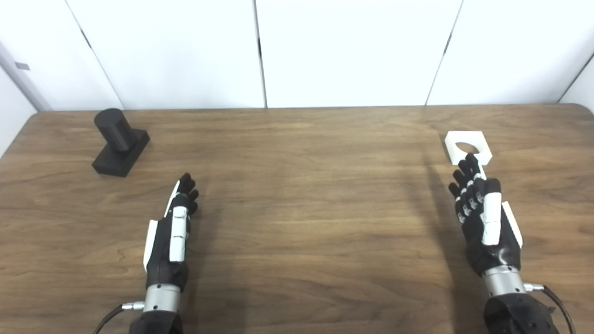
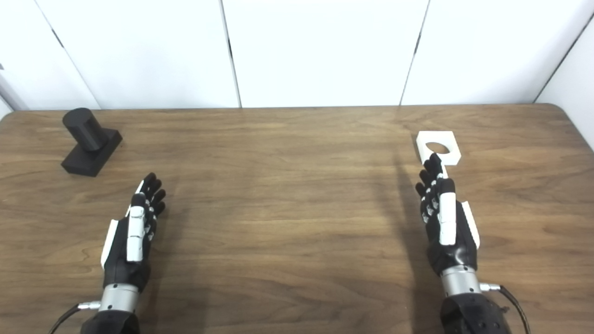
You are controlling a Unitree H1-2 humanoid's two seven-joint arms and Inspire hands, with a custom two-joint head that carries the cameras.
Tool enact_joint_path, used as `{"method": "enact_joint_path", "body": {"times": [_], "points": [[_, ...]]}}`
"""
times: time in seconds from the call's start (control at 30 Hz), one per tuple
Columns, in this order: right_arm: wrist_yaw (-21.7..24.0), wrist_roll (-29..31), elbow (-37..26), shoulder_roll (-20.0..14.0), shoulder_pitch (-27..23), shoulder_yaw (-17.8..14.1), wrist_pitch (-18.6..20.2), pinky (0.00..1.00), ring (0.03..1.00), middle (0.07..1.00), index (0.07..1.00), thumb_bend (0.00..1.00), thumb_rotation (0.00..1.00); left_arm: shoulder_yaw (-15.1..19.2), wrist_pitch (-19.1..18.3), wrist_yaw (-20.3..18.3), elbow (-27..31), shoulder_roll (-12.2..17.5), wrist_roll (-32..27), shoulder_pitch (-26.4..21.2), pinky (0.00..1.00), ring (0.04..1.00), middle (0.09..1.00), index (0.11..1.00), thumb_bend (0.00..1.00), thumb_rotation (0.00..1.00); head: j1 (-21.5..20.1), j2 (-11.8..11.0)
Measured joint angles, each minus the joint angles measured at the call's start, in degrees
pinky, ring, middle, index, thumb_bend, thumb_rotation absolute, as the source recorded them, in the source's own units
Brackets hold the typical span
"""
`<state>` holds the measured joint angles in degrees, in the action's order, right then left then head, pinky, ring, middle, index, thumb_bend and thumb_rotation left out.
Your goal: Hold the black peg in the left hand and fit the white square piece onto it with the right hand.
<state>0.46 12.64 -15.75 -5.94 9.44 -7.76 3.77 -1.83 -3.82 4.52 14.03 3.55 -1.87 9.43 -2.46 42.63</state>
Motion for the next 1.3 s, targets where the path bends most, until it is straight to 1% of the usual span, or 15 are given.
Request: {"method": "enact_joint_path", "body": {"times": [0.23, 0.37, 0.43, 0.5, 0.57, 0.63, 0.7, 0.77, 0.8, 0.83, 0.9, 0.93, 1.03, 1.23, 1.3], "points": [[0.56, 0.34, 0.11, -0.05, 0.0, -0.1, -0.01, 1.0, 1.0, 1.0, 1.0, 0.6, 1.0, -0.17, 0.0, -0.02, -0.01, -0.01, 0.17, -0.02, 0.95, 0.952, 0.969, 0.973, 0.62, 1.0, 0.26, -0.17], [0.56, 0.34, 0.12, -0.09, 0.02, -0.46, -0.01, 1.0, 1.0, 1.0, 1.0, 0.6, 1.0, -0.34, 0.0, 0.06, -0.02, -0.11, 0.21, -0.02, 0.94, 0.951, 0.971, 0.97, 0.61, 1.0, 5.35, -0.44], [0.69, 0.42, 0.21, -0.17, 0.03, -0.93, -0.06, 1.0, 1.0, 1.0, 1.0, 0.6, 1.0, -0.63, 0.01, 0.21, -0.04, -0.23, 0.36, -0.02, 0.94, 0.949, 0.968, 0.964, 0.56, 1.0, 5.97, -0.53], [1.29, 0.73, 0.66, -0.37, 0.06, -1.4, -0.4, 1.0, 1.0, 1.0, 1.0, 0.59, 1.0, -1.1, 0.01, 0.49, -0.15, -0.4, 0.63, -0.03, 0.94, 0.953, 0.97, 0.966, 0.55, 1.0, 7.55, -0.88], [1.76, 1.07, 1.48, -0.56, 0.11, -1.91, -1.01, 1.0, 1.0, 1.0, 1.0, 0.6, 1.0, -1.75, 0.01, 1.04, -0.19, -0.55, 1.64, -0.04, 0.94, 0.955, 0.972, 0.969, 0.54, 1.0, 10.35, -1.84], [2.21, 1.4, 1.84, -0.72, 0.21, -2.44, -1.02, 1.0, 1.0, 1.0, 1.0, 0.59, 1.0, -2.38, 0.01, 1.47, -0.21, -0.71, 2.1, -0.06, 0.94, 0.958, 0.973, 0.969, 0.53, 1.0, 11.85, -2.46], [2.79, 1.75, 1.84, -0.84, 0.26, -2.73, -1.12, 1.0, 1.0, 1.0, 1.0, 0.58, 1.0, -2.85, 0.27, 1.83, -0.56, -0.9, 2.46, -0.09, 0.94, 0.954, 0.968, 0.961, 0.52, 1.0, 12.74, -3.07], [3.25, 1.87, 1.85, -0.86, 0.28, -2.95, -1.13, 1.0, 1.0, 1.0, 1.0, 0.58, 1.0, -3.21, 1.56, 2.33, -1.58, -1.07, 2.71, -0.12, 0.93, 0.951, 0.965, 0.956, 0.51, 1.0, 13.45, -3.52], [3.43, 1.9, 1.85, -0.87, 0.3, -3.09, -1.13, 1.0, 1.0, 1.0, 1.0, 0.58, 1.0, -3.32, 1.96, 2.58, -1.77, -1.12, 2.82, -0.12, 0.93, 0.95, 0.964, 0.956, 0.51, 1.0, 14.23, -4.39], [3.53, 1.94, 1.85, -0.88, 0.31, -3.2, -1.13, 1.0, 1.0, 1.0, 1.0, 0.58, 1.0, -3.44, 2.07, 2.79, -1.83, -1.15, 2.92, -0.12, 0.93, 0.951, 0.964, 0.959, 0.51, 1.0, 14.24, -4.39], [3.75, 2.09, 1.84, -0.91, 0.34, -3.45, -1.13, 1.0, 1.0, 1.0, 1.0, 0.58, 1.0, -3.82, 2.15, 3.48, -1.98, -1.25, 3.14, -0.13, 0.93, 0.954, 0.967, 0.963, 0.5, 1.0, 15.29, -5.27], [3.79, 2.2, 1.84, -0.92, 0.35, -3.56, -1.13, 1.0, 1.0, 1.0, 1.0, 0.58, 1.0, -4.03, 2.18, 3.66, -2.04, -1.3, 3.15, -0.14, 0.93, 0.956, 0.968, 0.965, 0.5, 1.0, 16.25, -6.14], [3.83, 2.36, 1.82, -0.95, 0.39, -3.72, -1.11, 1.0, 1.0, 1.0, 1.0, 0.6, 1.0, -4.41, 2.34, 4.01, -2.2, -1.42, 3.19, -0.15, 0.93, 0.96, 0.968, 0.965, 0.48, 1.0, 16.79, -7.03], [3.94, 2.46, 1.42, -0.98, 0.41, -3.69, -1.01, 1.0, 1.0, 1.0, 1.0, 0.59, 1.0, -4.84, 3.39, 4.27, -2.88, -1.65, 3.18, -0.17, 0.95, 0.977, 0.981, 0.974, 0.46, 1.0, 16.79, -7.38], [4.11, 2.4, 1.26, -1.03, 0.44, -3.58, -0.97, 1.0, 1.0, 1.0, 1.0, 0.59, 1.0, -4.95, 4.53, 4.29, -3.64, -1.73, 3.18, -0.17, 0.94, 0.972, 0.978, 0.972, 0.46, 1.0, 16.52, -9.22]]}}
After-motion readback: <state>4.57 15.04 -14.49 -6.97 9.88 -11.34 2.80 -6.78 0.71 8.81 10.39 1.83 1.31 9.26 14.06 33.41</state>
